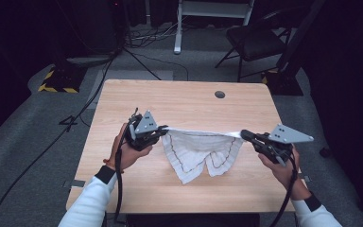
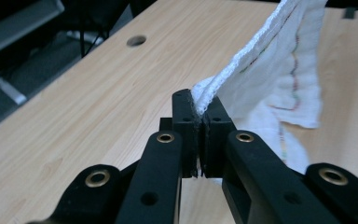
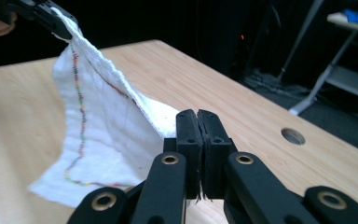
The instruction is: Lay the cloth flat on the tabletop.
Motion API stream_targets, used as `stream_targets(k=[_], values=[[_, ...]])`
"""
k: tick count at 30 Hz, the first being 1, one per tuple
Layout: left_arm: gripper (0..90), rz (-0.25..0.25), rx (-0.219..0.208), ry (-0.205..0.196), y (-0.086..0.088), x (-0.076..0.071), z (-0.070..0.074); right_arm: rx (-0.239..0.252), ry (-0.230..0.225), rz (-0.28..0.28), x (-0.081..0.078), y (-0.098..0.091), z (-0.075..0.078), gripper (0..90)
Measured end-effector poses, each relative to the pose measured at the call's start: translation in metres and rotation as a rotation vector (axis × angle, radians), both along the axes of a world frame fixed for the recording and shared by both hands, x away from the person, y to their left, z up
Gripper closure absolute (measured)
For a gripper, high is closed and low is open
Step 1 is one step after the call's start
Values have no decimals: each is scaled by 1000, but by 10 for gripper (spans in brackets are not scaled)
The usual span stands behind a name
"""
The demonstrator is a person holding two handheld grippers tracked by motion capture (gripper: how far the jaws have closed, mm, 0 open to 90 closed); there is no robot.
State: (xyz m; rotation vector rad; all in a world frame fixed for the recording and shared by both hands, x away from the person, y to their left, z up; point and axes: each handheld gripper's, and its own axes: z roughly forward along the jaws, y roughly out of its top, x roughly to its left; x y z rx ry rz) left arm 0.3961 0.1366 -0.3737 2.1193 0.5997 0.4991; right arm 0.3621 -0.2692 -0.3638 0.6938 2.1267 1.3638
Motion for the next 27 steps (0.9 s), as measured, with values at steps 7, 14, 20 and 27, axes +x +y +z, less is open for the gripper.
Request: stream_targets(k=[7, 14, 20, 27], values=[[867, 60, 29, 59, -12, 49, -28, -34, 105, -90, 64, 5, -26, 881], [866, 116, 67, 86, -28, 89, -54, -79, 148, -146, 103, 8, -46, 881], [862, 178, 119, 81, -40, 118, -72, -123, 166, -207, 133, 13, -57, 880], [659, 263, 130, 123, -52, 143, -91, -187, 183, -321, 161, 20, -81, 766]])
